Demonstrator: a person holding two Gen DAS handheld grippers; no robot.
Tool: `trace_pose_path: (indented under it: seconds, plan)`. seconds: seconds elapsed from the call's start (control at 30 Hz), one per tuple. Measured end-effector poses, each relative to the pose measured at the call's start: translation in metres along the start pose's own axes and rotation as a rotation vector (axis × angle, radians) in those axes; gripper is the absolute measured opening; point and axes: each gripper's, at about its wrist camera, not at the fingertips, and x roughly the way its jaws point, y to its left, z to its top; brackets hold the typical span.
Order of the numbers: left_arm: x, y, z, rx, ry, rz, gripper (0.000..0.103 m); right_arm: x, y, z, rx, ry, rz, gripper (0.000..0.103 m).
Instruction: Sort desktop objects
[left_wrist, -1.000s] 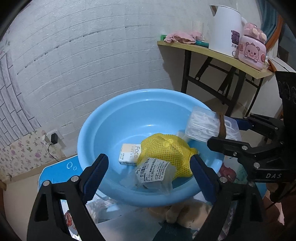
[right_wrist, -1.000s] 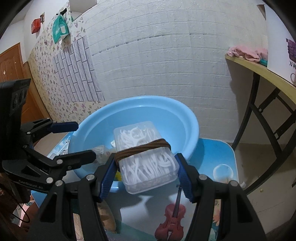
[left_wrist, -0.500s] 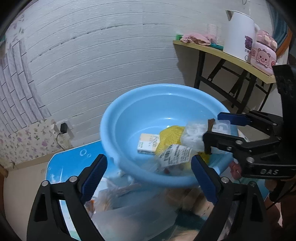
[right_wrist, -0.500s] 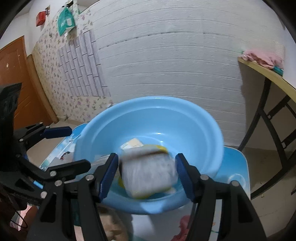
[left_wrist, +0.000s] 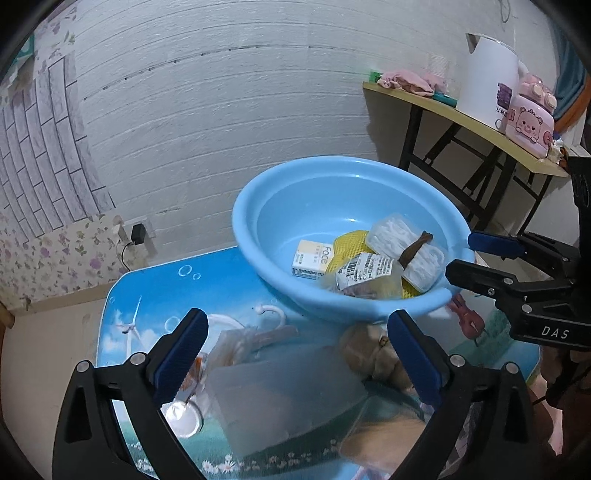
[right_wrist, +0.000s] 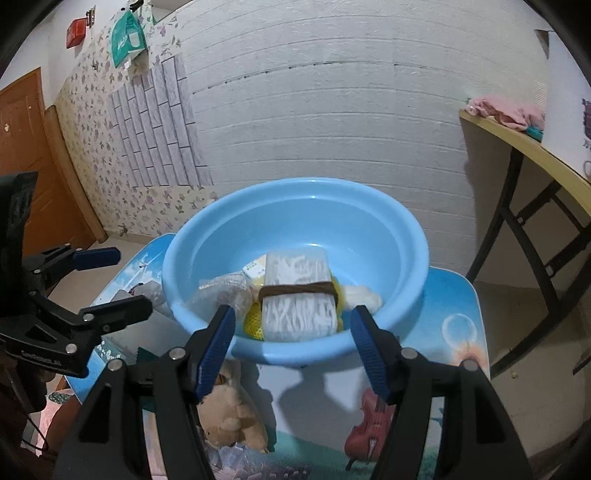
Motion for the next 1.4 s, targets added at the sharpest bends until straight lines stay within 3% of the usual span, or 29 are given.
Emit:
trace_pose_path:
  seconds: [0.2,0.57,1.4]
  plan:
    - [-0.022,0.004,-0.005,0.005,-0.042,0.049,0.103,-0.01,0.008,-0.002,0.002,-0.006,-0.019,0.065]
    - [-0.048,0.01,-0.018,-0.017,-0.08,0.034,0.103,-0.023,0.023,-0.017,-0.023,0.017,-0.029,0.07]
    - [-0.046,0.023,-0.062,-0.06,-0.021,0.064,0.103,-0.017,0.032,-0.061,0.003,0.132,-0.035,0.071]
